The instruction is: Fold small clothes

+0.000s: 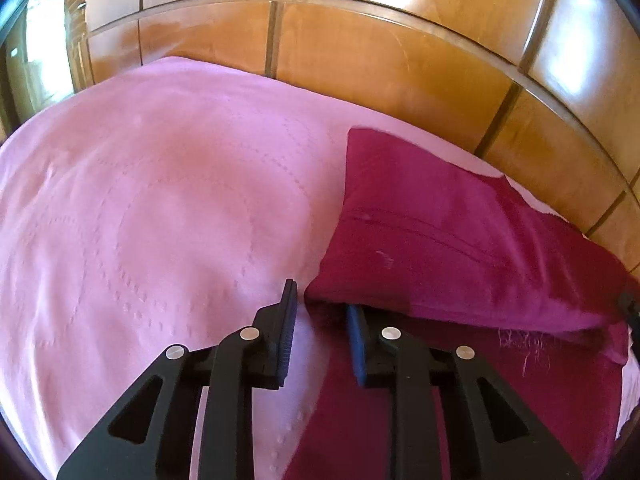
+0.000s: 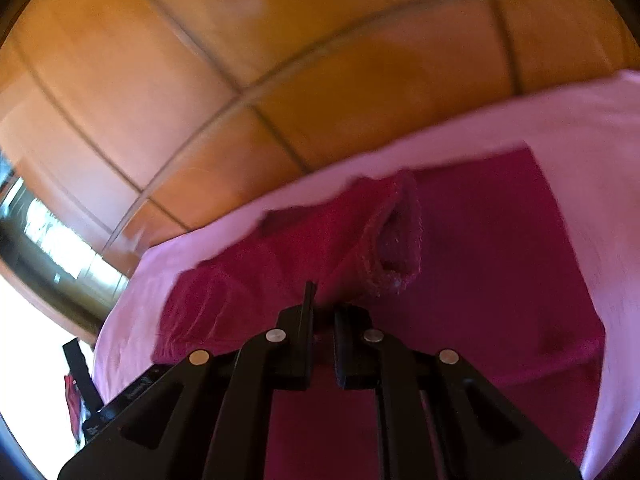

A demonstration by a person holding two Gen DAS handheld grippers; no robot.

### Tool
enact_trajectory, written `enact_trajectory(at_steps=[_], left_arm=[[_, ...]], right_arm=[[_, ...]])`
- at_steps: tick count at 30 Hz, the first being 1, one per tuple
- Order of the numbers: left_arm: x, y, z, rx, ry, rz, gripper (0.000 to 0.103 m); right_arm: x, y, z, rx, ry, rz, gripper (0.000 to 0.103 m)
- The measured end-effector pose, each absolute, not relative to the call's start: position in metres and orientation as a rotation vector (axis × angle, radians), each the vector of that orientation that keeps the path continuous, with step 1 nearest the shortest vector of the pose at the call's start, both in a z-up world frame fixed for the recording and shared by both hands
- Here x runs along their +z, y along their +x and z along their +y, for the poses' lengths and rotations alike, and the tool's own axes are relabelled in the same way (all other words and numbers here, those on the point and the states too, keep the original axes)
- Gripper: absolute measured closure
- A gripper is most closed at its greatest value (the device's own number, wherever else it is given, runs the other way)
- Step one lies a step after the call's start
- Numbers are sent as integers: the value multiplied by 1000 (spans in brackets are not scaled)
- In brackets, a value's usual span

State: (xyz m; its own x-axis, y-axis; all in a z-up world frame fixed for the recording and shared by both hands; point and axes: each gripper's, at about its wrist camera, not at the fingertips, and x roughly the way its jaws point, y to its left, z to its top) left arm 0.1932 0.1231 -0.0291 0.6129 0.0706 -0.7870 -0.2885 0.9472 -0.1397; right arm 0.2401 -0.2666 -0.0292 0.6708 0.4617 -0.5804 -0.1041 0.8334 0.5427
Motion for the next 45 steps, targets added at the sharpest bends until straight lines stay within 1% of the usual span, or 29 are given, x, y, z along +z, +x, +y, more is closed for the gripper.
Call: enact_trajectory(at_steps=[7, 11, 12, 13, 15, 16, 17, 18, 21, 25, 26, 27, 31, 32, 33, 35, 39, 44, 45], left_arm=[[-29, 189, 118, 196, -232, 895, 80], [-26, 178, 125, 134, -288, 904, 79], [-25, 174, 129, 116, -308, 908, 74], [-23, 168, 136, 95, -334, 907, 72], [-18, 159, 145, 73, -356, 893, 71], [-14, 155, 150, 71, -355, 884, 71], [-10, 151, 156, 70, -354, 871, 71], [-8, 151, 160, 68, -357, 865, 71], [1, 155, 178, 64, -392, 843, 71], [2, 177, 196, 21, -503, 846, 70], [2, 185, 199, 9, -518, 848, 65], [1, 191, 201, 1, -534, 849, 62], [-3, 232, 208, -53, -597, 881, 62], [-5, 241, 209, -65, -612, 889, 62], [-8, 249, 211, -69, -626, 898, 62], [-15, 268, 211, -106, -667, 933, 62], [-28, 295, 205, -162, -729, 975, 62], [-37, 314, 195, -243, -816, 962, 62], [-35, 316, 191, -288, -823, 946, 70]], right_arm=[[-60, 230, -287, 265, 562, 793, 97], [-54, 218, -308, 267, 555, 784, 96], [-54, 217, -309, 276, 555, 787, 92], [-51, 214, -310, 277, 553, 788, 88], [-44, 205, -320, 265, 538, 775, 69], [-41, 202, -323, 259, 537, 768, 64], [-37, 198, -329, 245, 537, 757, 56], [-33, 194, -335, 230, 531, 742, 55], [-25, 193, -345, 198, 512, 716, 55], [-27, 216, -344, 172, 482, 734, 57], [-30, 223, -341, 175, 475, 748, 58], [-32, 229, -339, 175, 463, 760, 59], [-37, 247, -328, 156, 414, 781, 61], [-37, 248, -328, 158, 411, 784, 66], [-38, 249, -328, 162, 411, 789, 75], [-41, 252, -326, 163, 391, 811, 86], [-42, 252, -321, 169, 345, 817, 90], [-35, 248, -317, 173, 305, 807, 94], [-33, 246, -316, 173, 291, 800, 94]])
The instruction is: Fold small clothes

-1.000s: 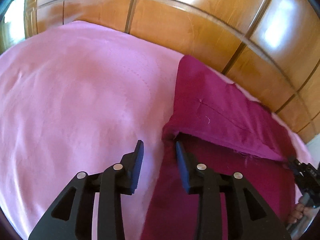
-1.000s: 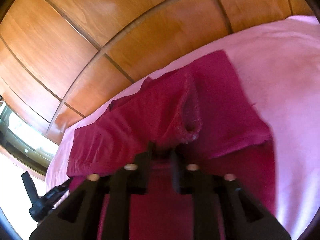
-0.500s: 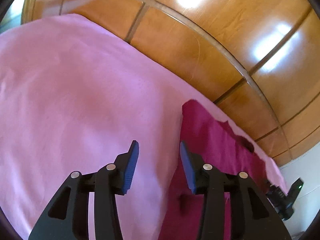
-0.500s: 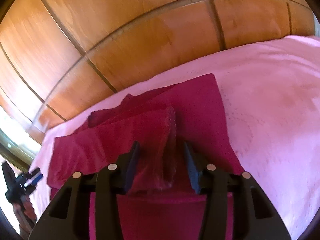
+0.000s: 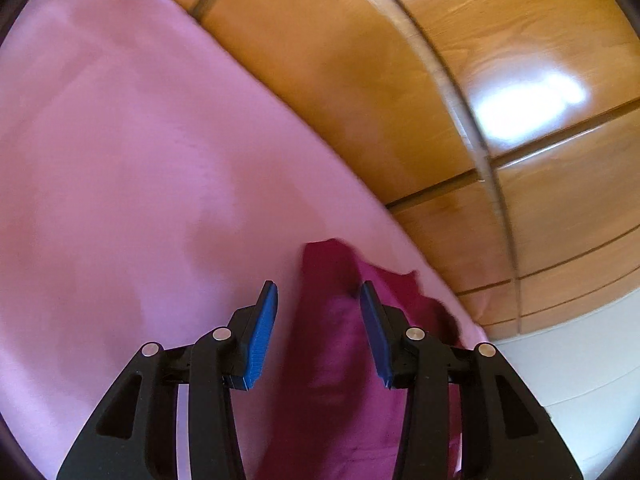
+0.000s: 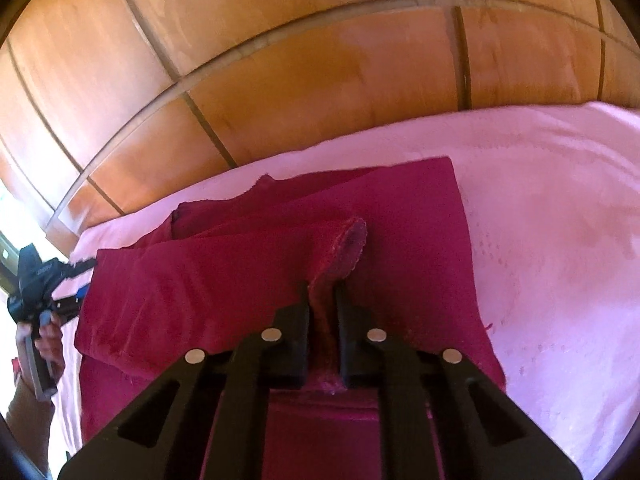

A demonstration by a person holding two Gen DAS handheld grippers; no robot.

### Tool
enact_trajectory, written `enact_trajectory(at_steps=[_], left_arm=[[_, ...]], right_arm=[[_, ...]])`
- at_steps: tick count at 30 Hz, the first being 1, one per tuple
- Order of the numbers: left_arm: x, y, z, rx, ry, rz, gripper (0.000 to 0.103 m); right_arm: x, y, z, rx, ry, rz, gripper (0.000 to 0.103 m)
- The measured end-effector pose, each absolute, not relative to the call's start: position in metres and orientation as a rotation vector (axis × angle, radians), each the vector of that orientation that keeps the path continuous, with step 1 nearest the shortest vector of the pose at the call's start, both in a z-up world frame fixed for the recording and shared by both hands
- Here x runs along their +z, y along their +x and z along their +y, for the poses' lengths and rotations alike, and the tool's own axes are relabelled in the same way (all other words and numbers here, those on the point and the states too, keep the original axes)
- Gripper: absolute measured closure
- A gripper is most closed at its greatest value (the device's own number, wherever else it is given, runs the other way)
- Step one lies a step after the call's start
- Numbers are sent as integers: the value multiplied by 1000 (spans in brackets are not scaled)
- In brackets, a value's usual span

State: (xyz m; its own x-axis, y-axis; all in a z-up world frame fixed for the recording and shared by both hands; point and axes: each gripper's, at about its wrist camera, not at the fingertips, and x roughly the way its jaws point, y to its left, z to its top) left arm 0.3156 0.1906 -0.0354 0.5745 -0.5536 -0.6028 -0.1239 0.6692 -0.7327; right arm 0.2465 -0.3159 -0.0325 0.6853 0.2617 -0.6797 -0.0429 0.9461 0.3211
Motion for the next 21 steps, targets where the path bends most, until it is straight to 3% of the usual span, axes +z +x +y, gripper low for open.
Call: enact_trajectory(at_steps=[2, 3, 9, 14, 21], left_arm=[[-26, 311, 182, -317, -787, 907, 92], [-17, 305, 177, -327, -749, 859, 94], [18, 281, 136, -244, -423, 743, 95], [-7, 309, 93, -5, -99, 892, 90], [19, 251, 93, -9, -142, 746, 88]], right_arm=[[-25, 241, -315, 173, 267, 779, 95], [-20, 238, -315, 171, 260, 765, 95], [0, 224, -320, 100, 211, 681, 95], [-27, 241, -307, 35, 154, 770, 95], [-40, 241, -304, -11, 134, 777, 90]])
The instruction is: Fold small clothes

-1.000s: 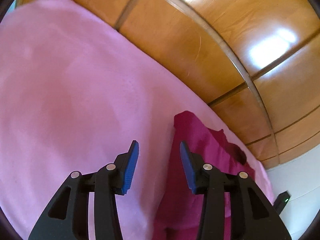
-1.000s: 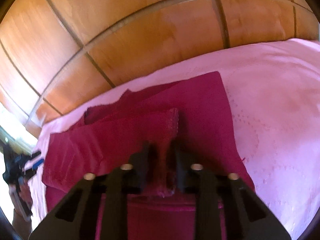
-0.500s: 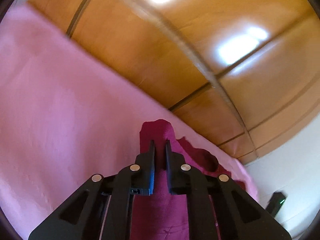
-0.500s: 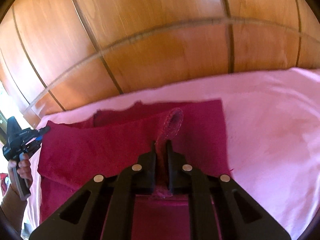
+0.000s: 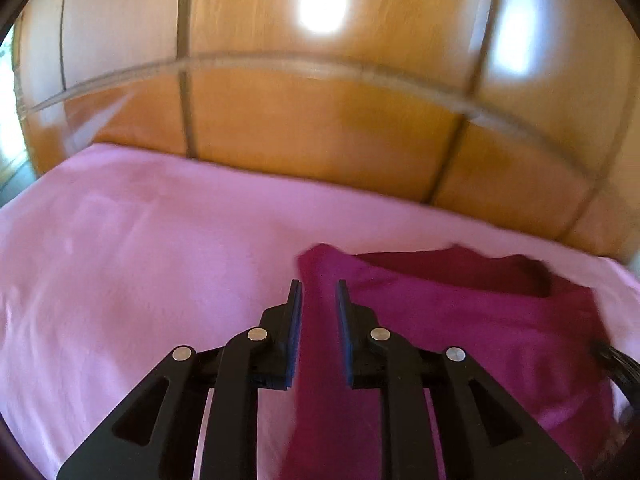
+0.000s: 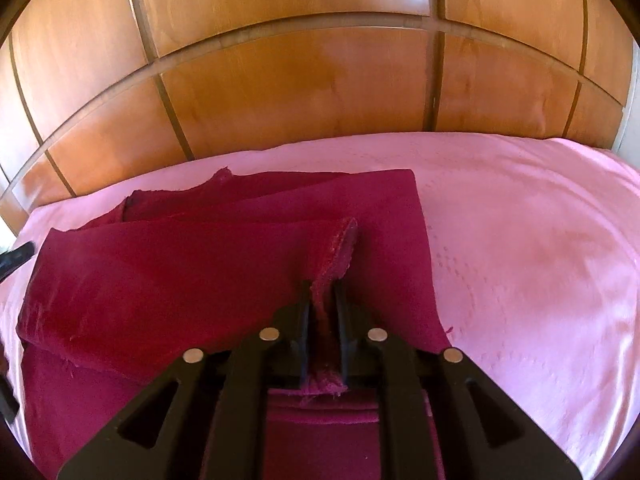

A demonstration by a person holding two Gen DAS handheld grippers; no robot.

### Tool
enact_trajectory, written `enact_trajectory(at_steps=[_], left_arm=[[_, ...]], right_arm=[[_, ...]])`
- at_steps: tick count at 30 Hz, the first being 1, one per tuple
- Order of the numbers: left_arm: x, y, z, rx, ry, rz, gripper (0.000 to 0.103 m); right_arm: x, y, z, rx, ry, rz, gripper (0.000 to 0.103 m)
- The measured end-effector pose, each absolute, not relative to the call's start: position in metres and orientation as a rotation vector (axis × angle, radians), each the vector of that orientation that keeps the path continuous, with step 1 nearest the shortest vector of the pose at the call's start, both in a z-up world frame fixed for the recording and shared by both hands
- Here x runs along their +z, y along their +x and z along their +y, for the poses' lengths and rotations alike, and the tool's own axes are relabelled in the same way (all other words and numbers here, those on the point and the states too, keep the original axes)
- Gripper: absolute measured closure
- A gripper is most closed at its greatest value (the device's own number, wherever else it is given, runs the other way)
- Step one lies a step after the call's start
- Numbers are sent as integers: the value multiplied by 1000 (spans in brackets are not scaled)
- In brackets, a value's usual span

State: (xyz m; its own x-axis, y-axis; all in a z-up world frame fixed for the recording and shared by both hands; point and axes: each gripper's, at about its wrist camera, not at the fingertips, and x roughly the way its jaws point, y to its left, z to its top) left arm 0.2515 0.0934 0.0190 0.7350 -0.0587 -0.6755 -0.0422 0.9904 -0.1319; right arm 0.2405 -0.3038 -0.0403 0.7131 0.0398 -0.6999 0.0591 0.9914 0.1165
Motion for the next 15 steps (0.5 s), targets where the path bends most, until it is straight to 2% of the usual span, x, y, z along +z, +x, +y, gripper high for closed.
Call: enact_trajectory(at_steps=[3, 8, 15], left_arm=[[16, 217, 68, -142, -64, 757, 88], [-16, 203, 53, -135, -21, 846, 88], [-25, 217, 56, -84, -64, 879, 86]], right_arm=[[-35, 235, -308, -21, 159, 749, 80], [-11, 207, -292, 56, 169, 663, 74], [-40, 206, -255, 92, 67, 776, 74]])
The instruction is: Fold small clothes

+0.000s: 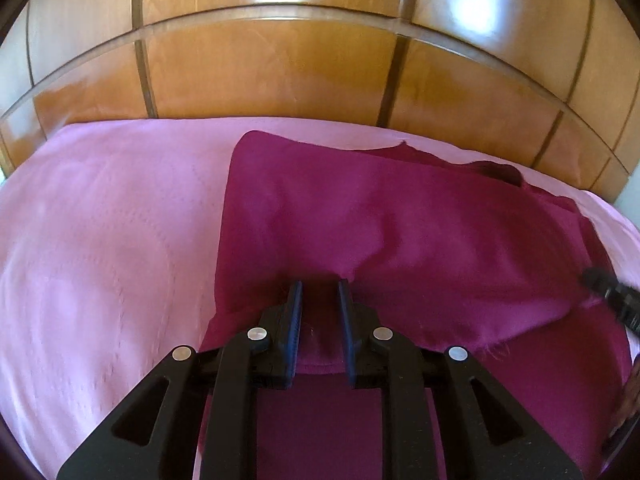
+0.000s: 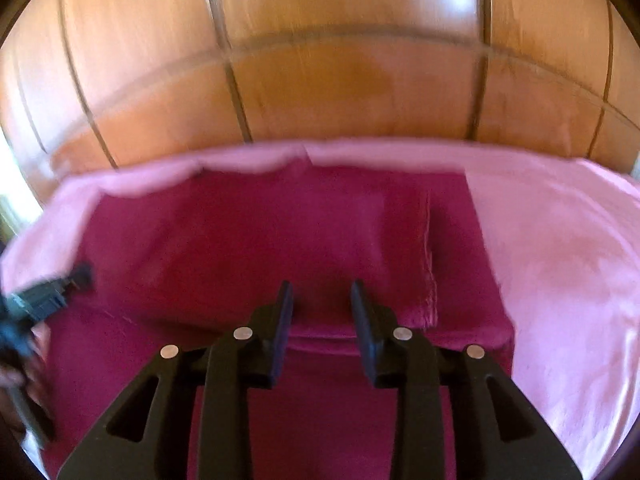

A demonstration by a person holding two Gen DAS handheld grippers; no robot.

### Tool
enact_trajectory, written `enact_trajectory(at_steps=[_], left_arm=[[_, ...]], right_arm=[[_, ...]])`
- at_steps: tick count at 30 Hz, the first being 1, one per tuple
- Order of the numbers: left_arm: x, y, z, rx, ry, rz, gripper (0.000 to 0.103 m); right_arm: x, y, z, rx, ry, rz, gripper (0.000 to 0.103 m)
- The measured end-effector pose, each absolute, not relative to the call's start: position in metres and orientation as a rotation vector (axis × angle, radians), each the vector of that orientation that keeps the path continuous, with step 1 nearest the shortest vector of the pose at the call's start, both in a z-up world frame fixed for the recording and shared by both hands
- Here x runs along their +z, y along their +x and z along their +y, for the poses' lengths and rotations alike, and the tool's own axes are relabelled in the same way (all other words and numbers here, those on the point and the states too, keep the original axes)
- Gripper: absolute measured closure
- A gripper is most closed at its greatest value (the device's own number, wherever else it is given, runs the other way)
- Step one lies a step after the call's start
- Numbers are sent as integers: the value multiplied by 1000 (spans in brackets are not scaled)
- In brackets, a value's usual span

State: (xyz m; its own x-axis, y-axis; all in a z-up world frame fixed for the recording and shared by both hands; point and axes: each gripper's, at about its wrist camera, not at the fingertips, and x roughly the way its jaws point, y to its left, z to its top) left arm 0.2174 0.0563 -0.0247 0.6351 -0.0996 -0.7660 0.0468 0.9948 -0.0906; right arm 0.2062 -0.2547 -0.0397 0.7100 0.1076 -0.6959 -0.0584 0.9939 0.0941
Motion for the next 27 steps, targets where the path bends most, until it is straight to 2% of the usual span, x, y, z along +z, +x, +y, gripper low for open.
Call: enact_trajectory(at_steps=[4, 7, 9, 10, 15, 23, 27], left_arm=[[-26, 222, 60, -61, -86, 881, 86], [-18, 214, 51, -14, -50, 864, 79], [-10, 201, 48, -6, -49, 834, 56], [-7, 195, 48, -12, -54, 820, 54], [7, 168, 50, -22, -56, 783, 54], [15, 137, 57, -26, -44, 764, 54], [15, 135, 63, -19, -39, 760, 54]], right_arm=[[-47, 200, -252, 86, 63, 732, 74], [-49, 198, -252, 83, 56, 727, 73], [-50, 198, -251, 88, 68, 724, 73], [-50, 196, -252, 93, 78, 721, 73], [-49, 201, -257, 102, 96, 719, 72], [-36, 181, -260, 113, 117, 697, 45], [-23, 176, -273, 99, 174, 676, 44]])
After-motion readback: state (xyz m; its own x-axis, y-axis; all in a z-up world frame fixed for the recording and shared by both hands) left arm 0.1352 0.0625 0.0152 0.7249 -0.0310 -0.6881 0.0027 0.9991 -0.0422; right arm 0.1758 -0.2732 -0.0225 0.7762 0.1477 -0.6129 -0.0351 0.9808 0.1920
